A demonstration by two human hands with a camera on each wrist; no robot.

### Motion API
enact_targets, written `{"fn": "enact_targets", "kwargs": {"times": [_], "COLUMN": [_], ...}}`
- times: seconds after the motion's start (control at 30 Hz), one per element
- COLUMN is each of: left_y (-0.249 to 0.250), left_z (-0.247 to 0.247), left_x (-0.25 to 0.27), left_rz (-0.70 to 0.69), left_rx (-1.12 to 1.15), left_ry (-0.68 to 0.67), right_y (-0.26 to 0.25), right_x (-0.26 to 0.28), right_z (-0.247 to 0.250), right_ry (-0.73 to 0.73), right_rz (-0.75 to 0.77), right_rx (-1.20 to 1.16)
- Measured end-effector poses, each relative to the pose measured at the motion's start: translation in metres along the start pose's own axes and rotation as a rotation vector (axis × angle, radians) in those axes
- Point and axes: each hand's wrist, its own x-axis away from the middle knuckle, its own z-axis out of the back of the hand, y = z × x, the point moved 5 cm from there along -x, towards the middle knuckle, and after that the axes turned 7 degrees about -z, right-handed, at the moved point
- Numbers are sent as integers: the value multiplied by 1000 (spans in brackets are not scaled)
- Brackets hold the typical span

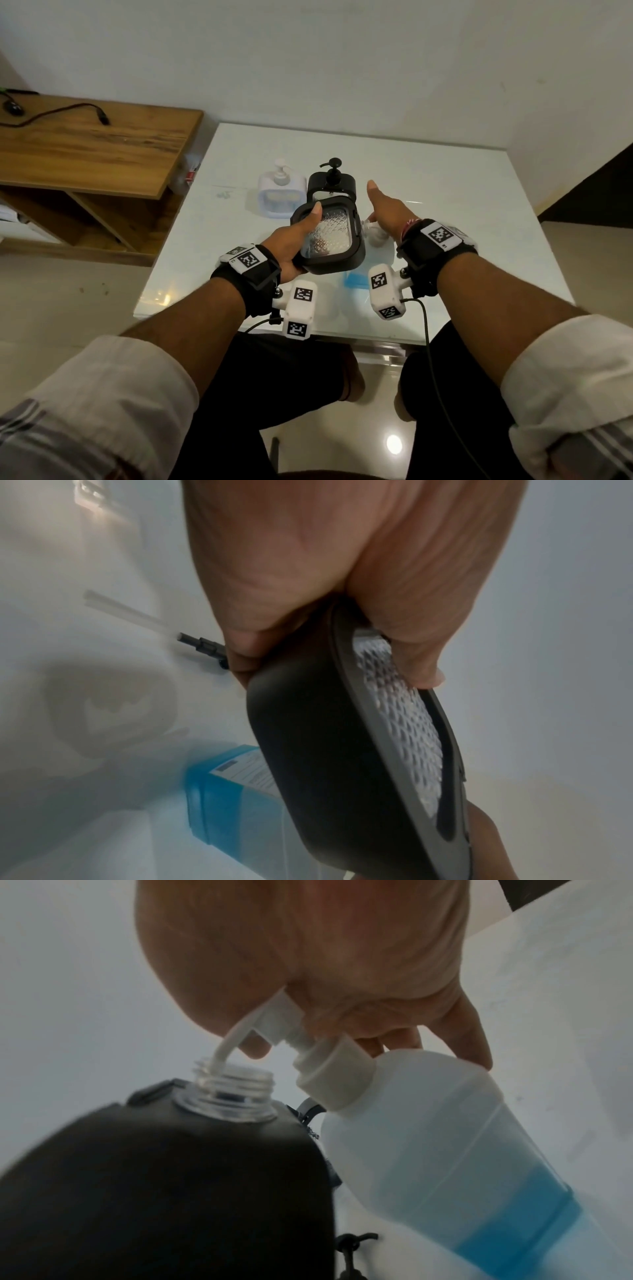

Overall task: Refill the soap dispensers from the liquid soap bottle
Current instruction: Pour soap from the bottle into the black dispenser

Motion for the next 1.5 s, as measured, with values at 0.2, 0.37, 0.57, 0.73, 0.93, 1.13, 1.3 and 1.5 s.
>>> {"fn": "enact_targets", "kwargs": {"times": [0.2, 0.37, 0.57, 0.73, 0.93, 1.13, 1.3, 1.5], "left_y": [-3, -2, -3, -5, -4, -5, -6, -5], "left_z": [-4, -6, -6, -4, -1, -4, -1, -1], "left_x": [2, 5, 3, 3, -2, -2, -3, -4], "left_rz": [12, 16, 23, 20, 22, 16, 24, 33], "left_rx": [-9, -22, -26, -27, -28, 0, 1, -14], "left_ry": [-6, -16, -16, -12, -16, -39, -39, -29], "right_y": [5, 0, 1, 0, -3, 1, -5, 1], "right_x": [-1, 4, 7, 9, 12, 9, 11, 5], "right_z": [1, 0, 0, -1, -4, 3, -4, -5], "right_ry": [23, 12, 33, 10, -6, -9, -33, -15], "right_rz": [-29, 24, -5, 11, 30, 6, 50, 1], "right_rx": [105, 80, 173, 122, 141, 119, 119, 186]}}
